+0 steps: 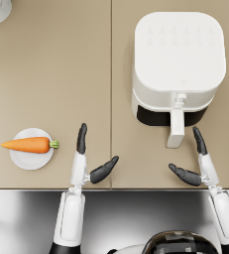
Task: Pick up the carrot and place it into the air fryer
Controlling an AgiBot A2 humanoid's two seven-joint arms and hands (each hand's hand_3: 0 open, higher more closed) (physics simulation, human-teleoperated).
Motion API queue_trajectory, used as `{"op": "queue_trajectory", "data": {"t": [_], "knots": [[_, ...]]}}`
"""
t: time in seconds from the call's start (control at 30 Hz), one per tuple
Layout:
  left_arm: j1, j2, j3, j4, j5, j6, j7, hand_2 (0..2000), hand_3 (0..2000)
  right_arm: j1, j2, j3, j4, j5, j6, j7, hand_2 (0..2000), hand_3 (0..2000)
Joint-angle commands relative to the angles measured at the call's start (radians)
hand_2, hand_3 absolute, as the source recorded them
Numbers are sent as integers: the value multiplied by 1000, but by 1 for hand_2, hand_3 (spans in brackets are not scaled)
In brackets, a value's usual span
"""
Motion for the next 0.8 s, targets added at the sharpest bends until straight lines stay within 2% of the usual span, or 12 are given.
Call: {"op": "queue_trajectory", "data": {"t": [0.03, 0.2, 0.47, 0.67, 0.7, 0.73, 0.8], "knots": [[19, 4, -76, -24, 45, 0, 0, 0, 0, 10, -9, -11, 2, 12, 0, 0, 0, 0], [25, 10, -160, -44, 270, 0, 0, 0, 0, 14, -24, 3, -20, 36, 0, 0, 0, 0], [33, 13, -286, -11, 632, -1, 0, 0, 0, 24, -47, -79, -39, 41, 0, 0, 0, 0], [51, 5, -372, 19, 904, -1, 0, 0, 0, 19, -58, -82, -46, 41, 0, 0, 0, 0], [60, 1, -382, 30, 950, -49, 0, 0, 0, 20, -60, -84, -43, 41, 0, 0, 0, 0], [60, 1, -391, 29, 995, -168, -42, 0, 0, 20, -63, -84, -53, 41, 0, 0, 0, 0], [76, -7, -410, 54, 1086, -321, -98, 0, 0, 23, -68, -86, -48, 41, 0, 0, 0, 0]]}}
